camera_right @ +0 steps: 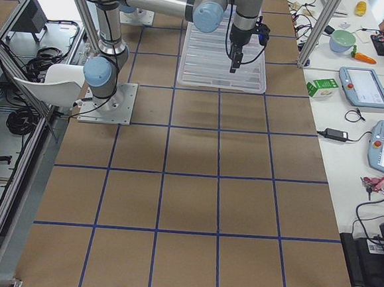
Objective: Place red block in blue tray from box
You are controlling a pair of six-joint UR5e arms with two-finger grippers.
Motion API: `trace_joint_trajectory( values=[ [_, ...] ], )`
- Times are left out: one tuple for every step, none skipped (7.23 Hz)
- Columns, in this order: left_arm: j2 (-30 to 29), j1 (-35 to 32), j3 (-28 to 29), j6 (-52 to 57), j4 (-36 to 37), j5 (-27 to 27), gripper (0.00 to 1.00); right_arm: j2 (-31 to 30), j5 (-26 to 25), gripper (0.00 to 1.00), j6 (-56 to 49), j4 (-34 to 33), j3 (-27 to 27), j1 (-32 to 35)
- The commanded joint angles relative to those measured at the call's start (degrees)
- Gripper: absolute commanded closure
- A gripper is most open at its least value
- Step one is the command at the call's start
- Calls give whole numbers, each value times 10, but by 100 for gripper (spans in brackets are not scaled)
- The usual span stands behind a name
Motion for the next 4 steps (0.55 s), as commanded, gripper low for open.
trace_joint_trajectory(
  values=[
    [-20,0,-5,-34,18,-6,0,-2,-1,0,1,2,3,0],
    [-30,5,-4,-35,30,-19,0,-6,0,0,1,1,2,0],
    [-41,4,-6,-38,44,-22,0,-7,2,0,0,1,-6,0],
    [-47,6,-8,-32,48,-21,0,-7,1,0,1,0,-5,1]
  ],
)
